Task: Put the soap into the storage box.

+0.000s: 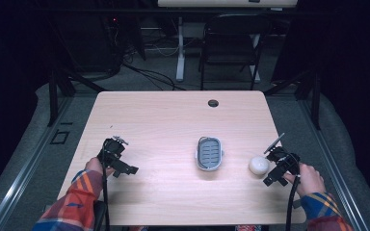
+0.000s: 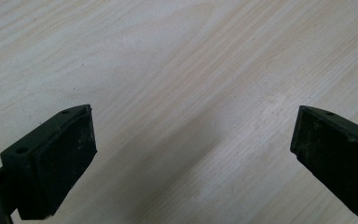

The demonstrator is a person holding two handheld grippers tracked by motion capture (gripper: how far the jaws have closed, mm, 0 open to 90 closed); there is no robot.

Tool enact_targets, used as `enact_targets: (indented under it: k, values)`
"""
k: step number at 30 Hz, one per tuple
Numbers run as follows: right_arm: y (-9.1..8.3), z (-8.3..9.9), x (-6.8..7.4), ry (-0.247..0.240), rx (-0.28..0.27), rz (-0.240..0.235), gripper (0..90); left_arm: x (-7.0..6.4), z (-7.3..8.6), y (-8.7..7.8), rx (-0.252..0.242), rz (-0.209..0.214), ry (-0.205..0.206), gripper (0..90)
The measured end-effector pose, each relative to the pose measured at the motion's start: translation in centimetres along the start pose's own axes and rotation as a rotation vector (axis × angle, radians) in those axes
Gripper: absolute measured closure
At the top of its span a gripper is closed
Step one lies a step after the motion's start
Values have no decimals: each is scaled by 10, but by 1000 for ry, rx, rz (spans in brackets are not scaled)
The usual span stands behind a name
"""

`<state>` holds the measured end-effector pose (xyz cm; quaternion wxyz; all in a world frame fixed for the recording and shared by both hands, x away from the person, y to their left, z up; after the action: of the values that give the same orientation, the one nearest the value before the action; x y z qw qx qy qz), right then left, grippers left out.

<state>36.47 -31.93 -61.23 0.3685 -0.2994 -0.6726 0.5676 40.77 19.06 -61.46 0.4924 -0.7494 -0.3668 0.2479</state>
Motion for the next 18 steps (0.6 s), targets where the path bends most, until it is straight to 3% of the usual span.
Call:
enact_targets:
  k: [1, 2, 5, 7, 10, 12, 13, 14, 16, 17, 18]
  values:
    - [0, -3, 1, 2, -19, -2, 0, -1, 0, 0, 0, 1, 0, 0]
    - [-2, -5, 0, -12, 3, 0, 0, -1, 0, 0, -2, 0, 1, 0]
    - [-1, -13, 1, -9, -9, -7, 0, 0, 0, 0, -3, 0, -3, 0]
    - [0, -20, 2, -3, -41, -13, 0, 0, 0, 0, -3, 0, -5, 0]
    - [-3, -24, 2, -25, -13, -10, 0, 0, 0, -1, -3, 0, -3, 0]
    - [-1, -35, 5, -11, -69, -21, 0, 0, 0, -1, -4, 0, -4, 0]
    - [-4, -36, 3, -41, -12, -15, 0, 0, 0, -1, -4, 0, -6, 0]
    - [0, -40, 6, -15, -60, -32, 0, 0, 0, -1, -4, 0, -4, 0]
    - [0, -43, 5, -24, -54, -27, 0, 0, 0, -1, -5, -1, -4, 0]
    - [-10, -42, -1, -104, 81, -2, 0, 0, 0, -1, -4, 1, -5, 0]
    - [7, -55, 9, 15, -146, -48, 0, 0, 0, 0, -3, 0, -6, 0]
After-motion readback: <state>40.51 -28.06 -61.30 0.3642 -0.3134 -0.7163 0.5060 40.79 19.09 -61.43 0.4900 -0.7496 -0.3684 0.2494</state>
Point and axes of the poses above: each handheld gripper's, and its own axes: y roughly forward along the jaws, z roughly out of its underside, x roughly to its left, the point moved 9 cm from there along y, roughly forward along the jaws, and after that the axes turned 10 degrees about -z, right-handed, at the moved point
